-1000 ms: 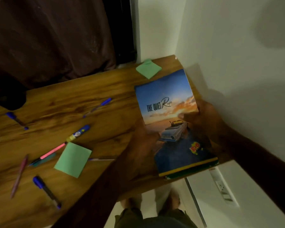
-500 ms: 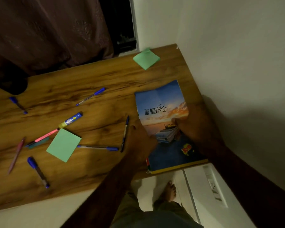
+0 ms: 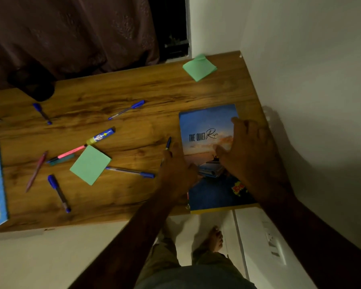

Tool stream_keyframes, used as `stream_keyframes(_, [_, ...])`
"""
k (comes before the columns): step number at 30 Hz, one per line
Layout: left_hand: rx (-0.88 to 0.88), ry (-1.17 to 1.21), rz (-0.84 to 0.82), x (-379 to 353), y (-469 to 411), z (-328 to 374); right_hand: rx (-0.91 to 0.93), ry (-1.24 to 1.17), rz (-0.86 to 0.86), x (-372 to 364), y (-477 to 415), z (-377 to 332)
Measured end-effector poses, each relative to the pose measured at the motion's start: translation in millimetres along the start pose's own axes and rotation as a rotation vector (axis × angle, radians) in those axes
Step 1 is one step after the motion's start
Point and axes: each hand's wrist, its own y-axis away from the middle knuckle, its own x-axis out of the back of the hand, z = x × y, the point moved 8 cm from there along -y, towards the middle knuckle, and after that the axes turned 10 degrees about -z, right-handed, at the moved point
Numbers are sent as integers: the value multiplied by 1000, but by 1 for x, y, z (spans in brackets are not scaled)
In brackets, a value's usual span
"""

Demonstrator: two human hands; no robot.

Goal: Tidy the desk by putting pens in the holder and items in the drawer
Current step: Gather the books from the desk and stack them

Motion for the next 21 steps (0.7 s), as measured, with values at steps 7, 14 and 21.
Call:
stream_keyframes(7, [-122,-63,165,72,11,-3,234,10,-44,-8,-3,-67])
stream_keyframes(14, [-104,-74,288,150,29,-52,350,24,-36,-10,1,-139])
stream_keyframes(21, [-51,-16,381,220,66,-143,444,39,-95,-40,27,-257])
